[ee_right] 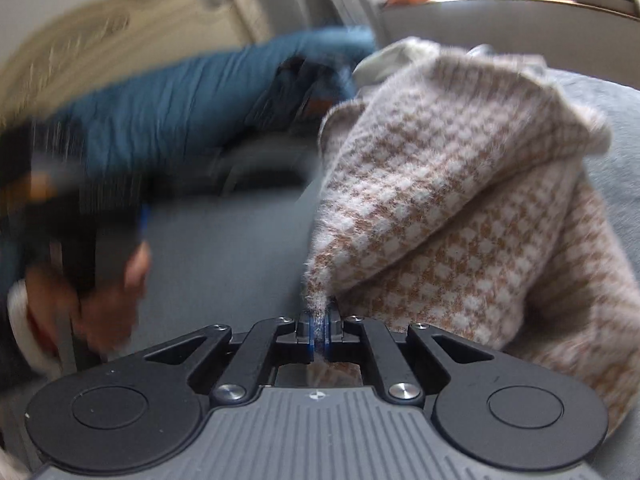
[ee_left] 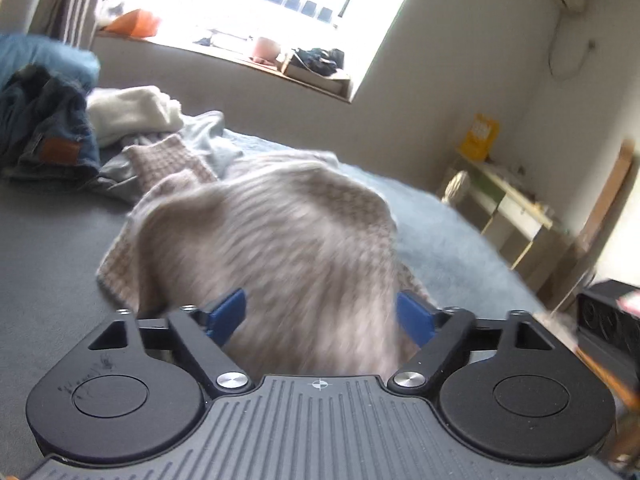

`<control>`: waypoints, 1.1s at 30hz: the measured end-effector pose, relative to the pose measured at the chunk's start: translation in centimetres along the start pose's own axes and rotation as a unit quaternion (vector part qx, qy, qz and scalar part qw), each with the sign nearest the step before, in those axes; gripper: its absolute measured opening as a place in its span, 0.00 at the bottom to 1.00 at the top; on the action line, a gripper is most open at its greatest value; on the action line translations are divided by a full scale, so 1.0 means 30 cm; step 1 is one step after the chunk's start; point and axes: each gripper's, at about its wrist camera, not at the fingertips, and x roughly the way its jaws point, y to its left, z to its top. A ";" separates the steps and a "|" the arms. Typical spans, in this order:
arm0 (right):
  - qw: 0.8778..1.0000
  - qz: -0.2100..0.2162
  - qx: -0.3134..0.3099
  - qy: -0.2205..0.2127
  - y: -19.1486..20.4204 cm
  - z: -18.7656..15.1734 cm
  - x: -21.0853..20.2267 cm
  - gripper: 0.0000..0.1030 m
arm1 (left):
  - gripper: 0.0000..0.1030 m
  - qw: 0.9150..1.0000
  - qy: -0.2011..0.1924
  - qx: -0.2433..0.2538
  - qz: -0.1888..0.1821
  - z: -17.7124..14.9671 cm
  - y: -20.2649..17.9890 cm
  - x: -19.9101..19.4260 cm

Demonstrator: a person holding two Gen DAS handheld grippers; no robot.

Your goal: Fold clothes

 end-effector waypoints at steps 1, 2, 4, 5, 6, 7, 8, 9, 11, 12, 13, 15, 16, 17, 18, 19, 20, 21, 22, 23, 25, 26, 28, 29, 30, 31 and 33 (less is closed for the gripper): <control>1.000 0.000 -0.010 0.009 0.019 -0.021 0.014 0.05 | 0.86 1.000 0.007 0.016 0.007 -0.013 -0.018 0.011; 1.000 0.001 -0.017 0.018 0.037 -0.044 0.029 0.05 | 0.86 0.999 0.012 0.028 0.014 -0.025 -0.034 0.021; 0.999 0.006 -0.035 0.034 0.073 -0.086 0.051 0.05 | 0.86 0.998 0.021 0.052 0.028 -0.049 -0.063 0.038; 0.998 0.009 -0.043 0.041 0.090 -0.103 0.056 0.05 | 0.86 0.998 0.016 0.053 0.025 -0.057 -0.066 0.030; 0.998 0.013 -0.050 0.047 0.104 -0.118 0.057 0.05 | 0.87 0.998 0.010 0.051 0.020 -0.060 -0.063 0.014; 0.997 0.014 -0.057 0.051 0.114 -0.130 0.053 0.05 | 0.87 0.999 0.001 0.049 0.015 -0.061 -0.053 -0.007; 0.996 0.015 -0.064 0.054 0.121 -0.140 0.044 0.05 | 0.87 0.999 -0.007 0.048 0.010 -0.060 -0.043 -0.028; 0.996 0.016 -0.070 0.058 0.128 -0.151 0.036 0.05 | 0.87 0.999 -0.018 0.049 0.010 -0.058 -0.030 -0.053; 0.995 0.025 -0.071 0.064 0.129 -0.167 0.014 0.05 | 0.87 0.997 -0.043 0.057 0.021 -0.046 -0.006 -0.093; 0.995 0.026 -0.073 0.068 0.128 -0.175 0.004 0.05 | 0.88 0.996 -0.056 0.061 0.027 -0.041 0.007 -0.110; 0.994 0.027 -0.077 0.071 0.129 -0.184 -0.004 0.05 | 0.90 0.995 -0.067 0.063 0.033 -0.036 0.024 -0.121; 0.993 0.031 -0.083 0.079 0.128 -0.200 -0.016 0.05 | 0.93 0.995 -0.068 0.057 0.035 -0.023 0.055 -0.122; 0.992 0.036 -0.084 0.084 0.129 -0.208 -0.021 0.05 | 0.94 0.996 -0.067 0.055 0.035 -0.017 0.071 -0.121; 0.991 0.042 -0.086 0.090 0.127 -0.213 -0.025 0.05 | 0.94 0.997 -0.051 0.055 0.025 -0.014 0.082 -0.108; 0.990 0.048 -0.087 0.096 0.125 -0.218 -0.030 0.05 | 0.94 0.998 -0.035 0.056 0.014 -0.013 0.092 -0.093; 0.989 0.054 -0.087 0.102 0.123 -0.224 -0.035 0.05 | 0.94 0.998 -0.011 0.063 -0.001 -0.016 0.098 -0.068; 0.989 0.060 -0.087 0.107 0.119 -0.229 -0.041 0.05 | 0.94 0.997 0.009 0.071 -0.007 -0.025 0.099 -0.048; 0.988 0.063 -0.086 0.112 0.114 -0.235 -0.048 0.05 | 0.93 0.997 0.019 0.078 -0.006 -0.042 0.096 -0.037; 0.988 0.064 -0.081 0.115 0.106 -0.242 -0.060 0.05 | 0.91 0.996 0.024 0.085 -0.008 -0.055 0.090 -0.035; 0.988 0.065 -0.074 0.116 0.095 -0.249 -0.079 0.05 | 0.90 0.995 0.029 0.091 -0.010 -0.067 0.085 -0.033; 0.989 0.065 -0.058 0.117 0.073 -0.260 -0.114 0.05 | 0.81 0.996 0.028 0.086 -0.013 -0.085 0.082 -0.051; 0.990 0.063 -0.048 0.115 0.058 -0.261 -0.128 0.05 | 0.79 0.996 0.027 0.083 -0.014 -0.095 0.080 -0.060; 0.992 0.059 -0.029 0.111 0.030 -0.264 -0.153 0.05 | 0.71 0.996 0.026 0.078 -0.018 -0.114 0.077 -0.078; 0.992 0.057 -0.023 0.108 0.017 -0.268 -0.163 0.05 | 0.69 0.997 0.026 0.075 -0.019 -0.122 0.076 -0.087; 0.993 0.054 -0.016 0.107 0.007 -0.272 -0.169 0.04 | 0.64 0.997 0.030 0.069 -0.021 -0.124 0.079 -0.098; 0.993 0.052 -0.012 0.106 -0.001 -0.276 -0.172 0.05 | 0.58 0.997 0.034 0.064 -0.023 -0.126 0.082 -0.108; 0.993 0.049 -0.008 0.104 -0.017 -0.280 -0.176 0.04 | 0.49 0.997 0.044 0.053 -0.026 -0.130 0.085 -0.123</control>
